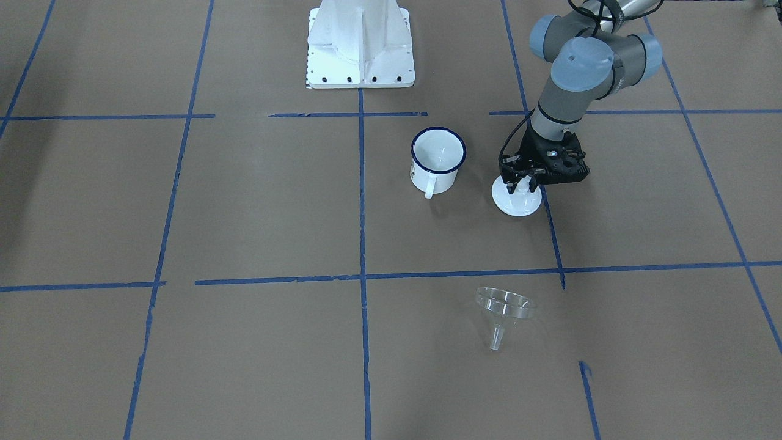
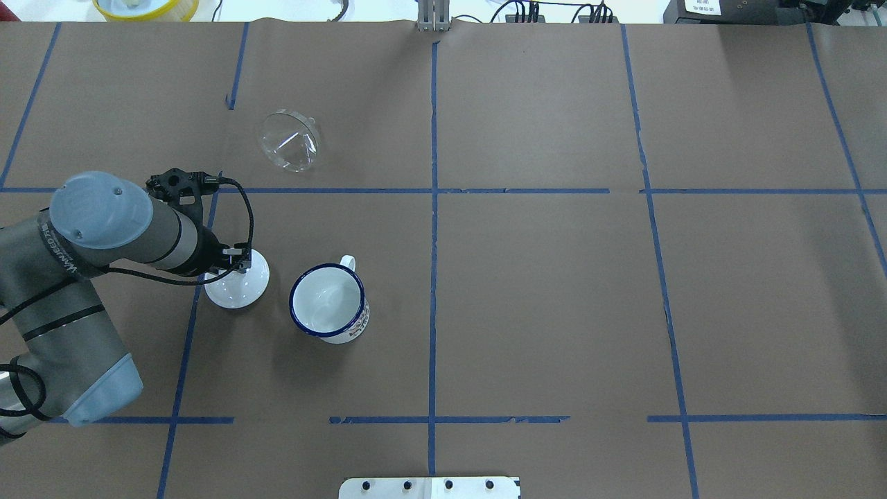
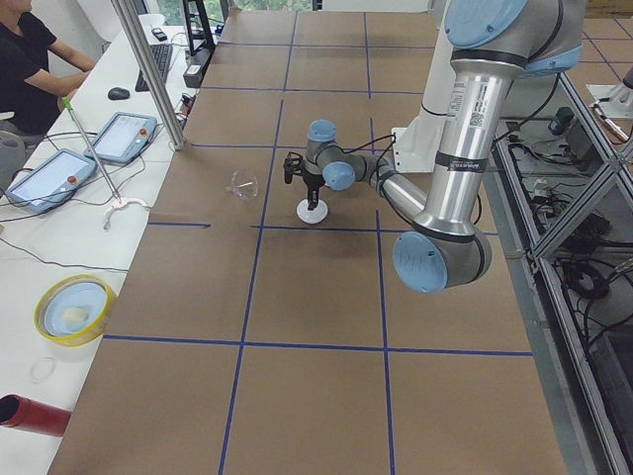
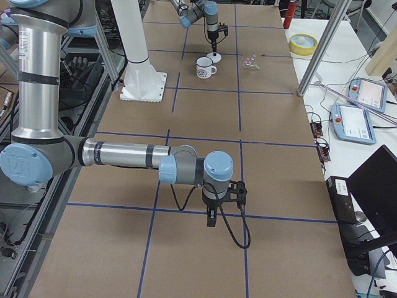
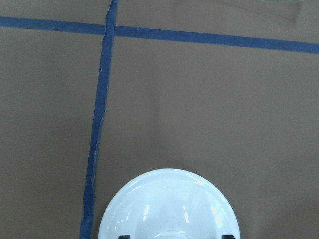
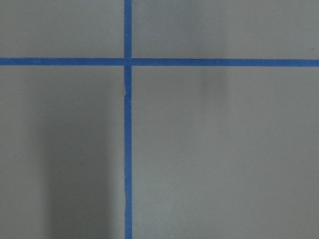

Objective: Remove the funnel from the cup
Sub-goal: 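Lift the white lid and carry it over the mug opening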

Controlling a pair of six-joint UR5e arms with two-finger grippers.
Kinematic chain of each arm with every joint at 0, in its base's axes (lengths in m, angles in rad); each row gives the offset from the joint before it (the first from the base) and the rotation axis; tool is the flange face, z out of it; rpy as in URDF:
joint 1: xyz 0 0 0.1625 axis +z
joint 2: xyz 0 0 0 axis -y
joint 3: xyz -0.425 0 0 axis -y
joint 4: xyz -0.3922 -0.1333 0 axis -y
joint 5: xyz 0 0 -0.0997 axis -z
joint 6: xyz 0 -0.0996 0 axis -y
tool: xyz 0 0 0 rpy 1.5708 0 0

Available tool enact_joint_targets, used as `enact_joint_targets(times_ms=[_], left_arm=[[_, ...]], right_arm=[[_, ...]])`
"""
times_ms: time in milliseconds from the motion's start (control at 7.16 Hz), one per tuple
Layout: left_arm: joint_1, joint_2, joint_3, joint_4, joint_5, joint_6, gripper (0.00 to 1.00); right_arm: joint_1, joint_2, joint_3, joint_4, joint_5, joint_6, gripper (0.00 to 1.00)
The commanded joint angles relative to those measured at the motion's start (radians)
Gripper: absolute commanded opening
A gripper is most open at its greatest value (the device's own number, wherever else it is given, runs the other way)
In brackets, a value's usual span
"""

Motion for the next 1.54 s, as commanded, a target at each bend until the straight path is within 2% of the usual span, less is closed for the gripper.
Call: enact_joint_targets(times_ms=[0, 279, 419, 698, 838, 978, 1117, 1397], left_arm=[[0.000, 0.000, -0.007, 0.003, 0.001, -0.001, 0.00], [-0.014, 0.009, -0.097, 0.062, 0.001, 0.002, 0.00], [-0.020, 0.008, -0.173, 0.163, 0.001, 0.016, 0.00], [-0.118, -0.024, -0.321, 0.377, -0.002, 0.070, 0.00], [-0.120, -0.081, -0.372, 0.509, -0.002, 0.080, 0.00], [-0.117, -0.181, -0.366, 0.629, -0.018, 0.077, 0.00], [-0.109, -0.240, -0.334, 0.657, -0.088, 0.030, 0.00], [0.013, -0.315, -0.260, 0.649, -0.095, -0.110, 0.00]], right_arm=[[0.000, 0.000, 0.000, 0.000, 0.000, 0.000, 1.00], [0.000, 0.000, 0.000, 0.000, 0.000, 0.000, 1.00], [0.000, 0.000, 0.000, 0.000, 0.000, 0.000, 1.00], [0.000, 0.000, 0.000, 0.000, 0.000, 0.000, 1.00], [0.000, 0.000, 0.000, 0.000, 0.000, 0.000, 1.00], [0.000, 0.000, 0.000, 0.000, 0.000, 0.000, 1.00], [0.000, 0.000, 0.000, 0.000, 0.000, 0.000, 1.00], [0.000, 0.000, 0.000, 0.000, 0.000, 0.000, 1.00]])
